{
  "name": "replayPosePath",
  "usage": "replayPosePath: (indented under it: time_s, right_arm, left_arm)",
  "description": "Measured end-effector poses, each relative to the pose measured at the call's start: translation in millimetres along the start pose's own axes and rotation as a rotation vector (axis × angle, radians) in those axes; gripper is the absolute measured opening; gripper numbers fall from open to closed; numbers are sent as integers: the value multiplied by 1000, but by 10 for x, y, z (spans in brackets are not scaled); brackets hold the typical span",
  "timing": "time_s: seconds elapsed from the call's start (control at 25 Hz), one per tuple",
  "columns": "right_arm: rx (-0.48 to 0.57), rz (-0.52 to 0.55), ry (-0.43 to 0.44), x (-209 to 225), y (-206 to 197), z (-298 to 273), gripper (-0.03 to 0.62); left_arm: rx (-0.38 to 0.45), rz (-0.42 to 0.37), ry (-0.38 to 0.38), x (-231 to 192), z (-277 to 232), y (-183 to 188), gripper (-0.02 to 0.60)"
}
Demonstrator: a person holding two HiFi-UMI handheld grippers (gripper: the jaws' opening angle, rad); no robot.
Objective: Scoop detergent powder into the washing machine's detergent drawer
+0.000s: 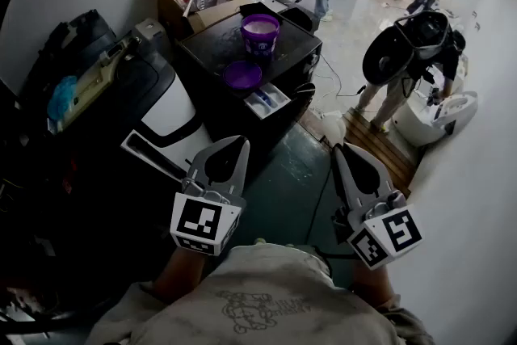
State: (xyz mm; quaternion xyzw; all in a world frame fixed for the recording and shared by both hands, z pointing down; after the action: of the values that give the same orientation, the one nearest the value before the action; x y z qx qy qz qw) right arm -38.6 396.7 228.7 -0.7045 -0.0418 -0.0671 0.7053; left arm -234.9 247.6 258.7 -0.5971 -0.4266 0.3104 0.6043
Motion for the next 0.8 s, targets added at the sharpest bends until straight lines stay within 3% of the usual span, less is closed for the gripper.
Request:
replayPosePath:
  time_s: [0.8]
  right_arm:
    - [-19,-18,-19,-150,-115,-74,35]
  left_arm:
    - [0,30,0,-177,156,-119,2]
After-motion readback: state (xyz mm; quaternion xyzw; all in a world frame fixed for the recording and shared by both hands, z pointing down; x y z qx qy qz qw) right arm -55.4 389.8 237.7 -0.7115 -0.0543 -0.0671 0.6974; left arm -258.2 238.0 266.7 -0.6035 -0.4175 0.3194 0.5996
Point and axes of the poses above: the fingertips, and each gripper's own axes: z backward along the fingers, x to its right, y out of its top, the point moved 9 cm from there along z, backward along the fingers, and after that the axes turned 3 degrees about -z, right-handed, at the moved point
